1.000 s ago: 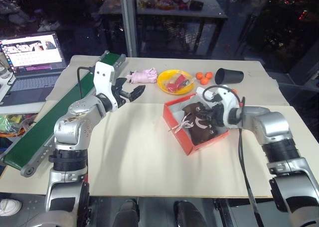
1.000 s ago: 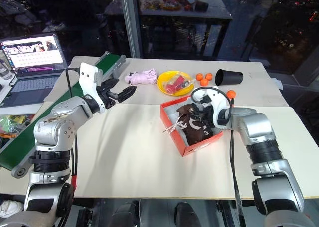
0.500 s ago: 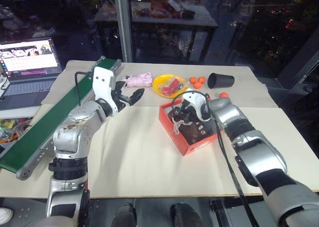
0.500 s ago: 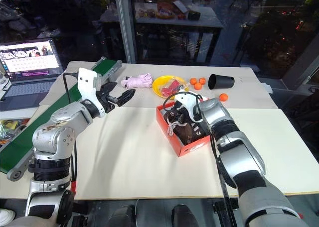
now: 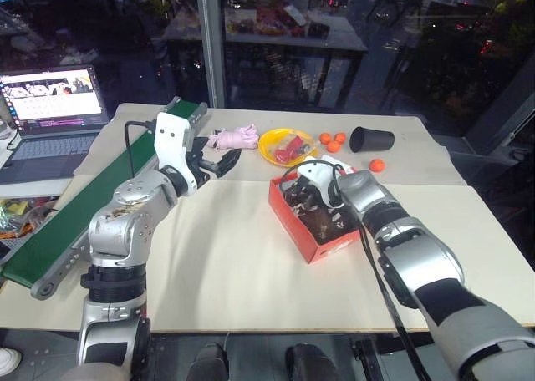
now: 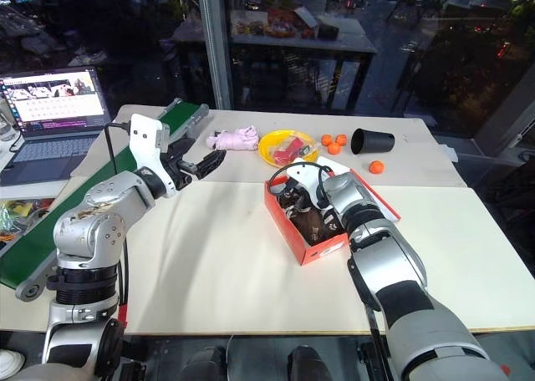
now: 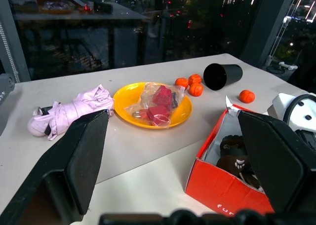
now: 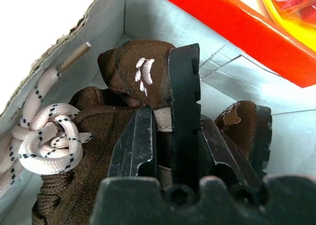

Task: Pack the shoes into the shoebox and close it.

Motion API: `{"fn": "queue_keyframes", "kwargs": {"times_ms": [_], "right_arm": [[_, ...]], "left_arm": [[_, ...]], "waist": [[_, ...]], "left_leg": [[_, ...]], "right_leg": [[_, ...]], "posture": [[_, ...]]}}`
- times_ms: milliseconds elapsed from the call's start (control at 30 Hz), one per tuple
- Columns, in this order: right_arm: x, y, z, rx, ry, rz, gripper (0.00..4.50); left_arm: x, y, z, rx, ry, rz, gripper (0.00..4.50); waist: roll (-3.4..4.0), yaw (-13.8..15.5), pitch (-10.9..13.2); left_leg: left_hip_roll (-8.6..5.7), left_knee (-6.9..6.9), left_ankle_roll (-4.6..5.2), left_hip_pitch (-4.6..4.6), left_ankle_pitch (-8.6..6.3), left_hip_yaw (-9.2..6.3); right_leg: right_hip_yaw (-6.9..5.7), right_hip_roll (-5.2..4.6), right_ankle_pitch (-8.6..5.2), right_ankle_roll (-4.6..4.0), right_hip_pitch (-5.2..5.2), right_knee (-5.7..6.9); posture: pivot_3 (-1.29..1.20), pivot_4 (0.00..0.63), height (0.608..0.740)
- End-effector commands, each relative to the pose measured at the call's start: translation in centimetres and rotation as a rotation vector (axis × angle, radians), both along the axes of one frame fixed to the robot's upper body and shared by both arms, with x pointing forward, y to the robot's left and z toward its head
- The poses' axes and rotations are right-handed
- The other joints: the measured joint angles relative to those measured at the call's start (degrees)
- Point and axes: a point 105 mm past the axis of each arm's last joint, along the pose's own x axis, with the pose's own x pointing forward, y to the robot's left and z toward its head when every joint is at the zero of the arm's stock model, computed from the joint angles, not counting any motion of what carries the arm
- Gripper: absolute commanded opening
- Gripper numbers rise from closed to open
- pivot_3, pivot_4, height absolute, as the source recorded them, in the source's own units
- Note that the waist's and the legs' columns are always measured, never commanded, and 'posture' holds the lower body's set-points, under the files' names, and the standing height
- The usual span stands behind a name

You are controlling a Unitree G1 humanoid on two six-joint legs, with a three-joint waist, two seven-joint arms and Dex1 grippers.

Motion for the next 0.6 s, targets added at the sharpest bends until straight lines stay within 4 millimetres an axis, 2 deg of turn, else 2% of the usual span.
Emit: {"fn": "queue_keyframes", "kwargs": {"times_ms": [33, 167, 233, 433, 500, 600], "right_arm": [[-2.2, -1.8, -4.9, -0.010, 0.169, -0.088, 2.53], [-1.9, -1.3, -4.5, 0.074, 0.164, -0.122, 3.91], [-1.2, -1.1, -3.1, 0.135, 0.131, -0.138, 4.47], [0.0, -0.6, 2.7, 0.363, 0.079, -0.159, 4.47], [-0.8, -0.5, 5.4, 0.468, 0.087, -0.132, 4.47], [-3.4, -1.2, 8.5, 0.513, 0.059, -0.077, 4.47]], "left_arm": [[-0.5, -0.7, 1.5, 0.004, -0.059, -0.032, 4.50], [-0.4, -1.0, 1.5, 0.008, -0.057, -0.042, 4.50], [-0.3, -1.2, 1.5, 0.010, -0.056, -0.049, 4.50], [-0.3, -1.6, 1.1, 0.041, -0.043, -0.087, 4.50], [-0.5, -1.8, 0.7, 0.089, -0.032, -0.134, 4.50], [-1.3, -2.4, -0.3, 0.167, -0.005, -0.253, 4.50]], "waist": [[0.02, 0.03, -0.01], [0.02, 0.06, -0.01], [0.02, 0.08, -0.01], [0.36, 0.10, 0.22], [0.65, 0.21, 0.44], [1.09, 0.33, 0.75]], "left_leg": [[0.00, -0.01, 0.00, 0.00, 0.00, 0.00], [-0.01, -0.16, 0.01, -0.01, 0.01, 0.00], [-0.01, -0.23, 0.02, -0.01, 0.01, 0.00], [-0.01, -0.26, 0.02, -0.08, 0.01, 0.01], [-0.02, -0.26, 0.10, -0.24, 0.06, 0.00], [-0.03, -0.27, 0.40, -0.63, 0.25, -0.01]], "right_leg": [[0.00, -0.01, -0.01, -0.01, -0.01, 0.01], [-0.01, 0.00, -0.02, 0.09, -0.03, -0.02], [-0.01, 0.00, 0.01, 0.13, -0.05, -0.02], [-0.01, 0.00, 0.00, 0.17, -0.18, 0.02], [-0.01, 0.00, 0.04, 0.24, -0.31, 0.01], [-0.01, 0.00, 0.18, 0.03, -0.65, 0.02]], "posture": [[0.00, 0.150, 0.740], [0.00, 0.150, 0.740], [0.00, 0.150, 0.740], [0.00, 0.150, 0.740], [0.00, 0.150, 0.740], [0.00, 0.150, 0.740]]}}
